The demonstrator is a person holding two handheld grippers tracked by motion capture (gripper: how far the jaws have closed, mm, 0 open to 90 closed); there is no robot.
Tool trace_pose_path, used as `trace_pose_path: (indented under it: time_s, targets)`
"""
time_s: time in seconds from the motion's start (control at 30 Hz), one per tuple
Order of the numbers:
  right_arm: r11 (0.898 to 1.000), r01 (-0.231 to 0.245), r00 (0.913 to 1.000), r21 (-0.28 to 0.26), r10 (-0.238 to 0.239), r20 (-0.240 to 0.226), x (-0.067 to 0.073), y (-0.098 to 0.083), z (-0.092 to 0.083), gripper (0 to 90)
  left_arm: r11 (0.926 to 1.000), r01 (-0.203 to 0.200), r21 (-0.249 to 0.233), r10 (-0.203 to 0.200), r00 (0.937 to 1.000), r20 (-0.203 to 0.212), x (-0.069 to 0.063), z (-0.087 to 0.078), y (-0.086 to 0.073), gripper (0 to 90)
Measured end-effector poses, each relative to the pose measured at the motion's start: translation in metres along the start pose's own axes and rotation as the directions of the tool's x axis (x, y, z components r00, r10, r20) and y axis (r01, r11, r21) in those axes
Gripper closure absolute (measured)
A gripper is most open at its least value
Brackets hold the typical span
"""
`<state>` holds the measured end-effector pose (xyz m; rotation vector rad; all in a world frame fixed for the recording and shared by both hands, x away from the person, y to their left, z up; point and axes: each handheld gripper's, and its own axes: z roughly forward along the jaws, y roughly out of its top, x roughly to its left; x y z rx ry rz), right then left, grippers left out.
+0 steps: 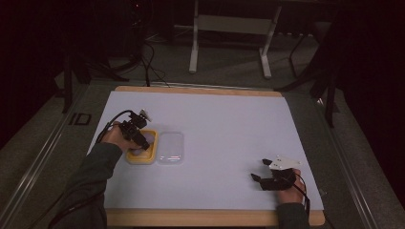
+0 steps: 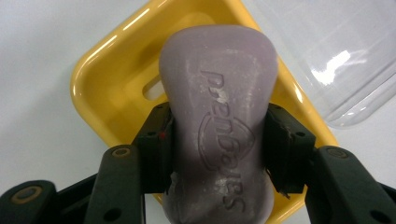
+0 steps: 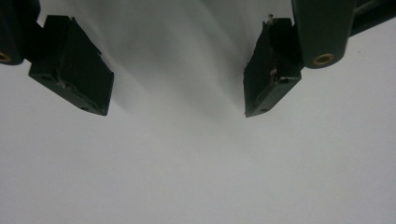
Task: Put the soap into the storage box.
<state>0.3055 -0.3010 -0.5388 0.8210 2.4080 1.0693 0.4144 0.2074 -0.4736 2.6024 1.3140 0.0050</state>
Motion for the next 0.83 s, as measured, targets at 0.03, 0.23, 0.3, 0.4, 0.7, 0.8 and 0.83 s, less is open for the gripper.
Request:
trace_pose_path:
  time_s: [0.03, 0.23, 0.3, 0.4, 0.7, 0.8, 0.83]
  targets:
    - [1.000, 0.000, 1.0000, 0.000, 0.000, 0.000, 0.000, 0.000, 0.000, 24.1, 1.0000, -0.002, -0.002, 0.002, 1.0000, -0.002, 0.001, -0.001, 0.000, 44.8]
    - [1.000, 0.001, 1.0000, 0.000, -0.001, 0.000, 0.000, 0.000, 0.000, 24.1, 0.9978, -0.014, -0.065, 0.012, 0.9995, -0.030, -0.001, -0.013, 0.001, 31.7]
    - [1.000, 0.000, 1.0000, 0.000, 0.000, 0.000, 0.000, 0.000, 0.000, 24.1, 0.9965, -0.013, -0.083, 0.010, 0.9993, -0.037, -0.003, -0.016, 0.002, 31.6]
    - [1.000, 0.000, 1.0000, 0.000, 0.000, 0.000, 0.000, 0.000, 0.000, 24.1, 0.9927, -0.044, -0.113, 0.038, 0.9978, -0.055, -0.008, -0.021, 0.004, 31.0]
    - [1.000, 0.001, 1.0000, 0.001, -0.001, 0.000, 0.000, 0.000, 0.000, 24.1, 0.9744, -0.124, -0.187, 0.107, 0.9890, -0.103, -0.023, -0.034, 0.008, 30.8]
    - [1.000, 0.000, 1.0000, 0.000, 0.000, 0.000, 0.000, 0.000, 0.000, 24.1, 0.9633, -0.143, -0.228, 0.122, 0.9871, -0.104, -0.028, -0.036, 0.008, 30.9]
    - [1.000, -0.001, 1.0000, 0.000, 0.001, 0.000, 0.000, 0.000, 0.000, 24.1, 0.9591, -0.151, -0.239, 0.128, 0.9857, -0.109, -0.030, -0.037, 0.008, 30.9]
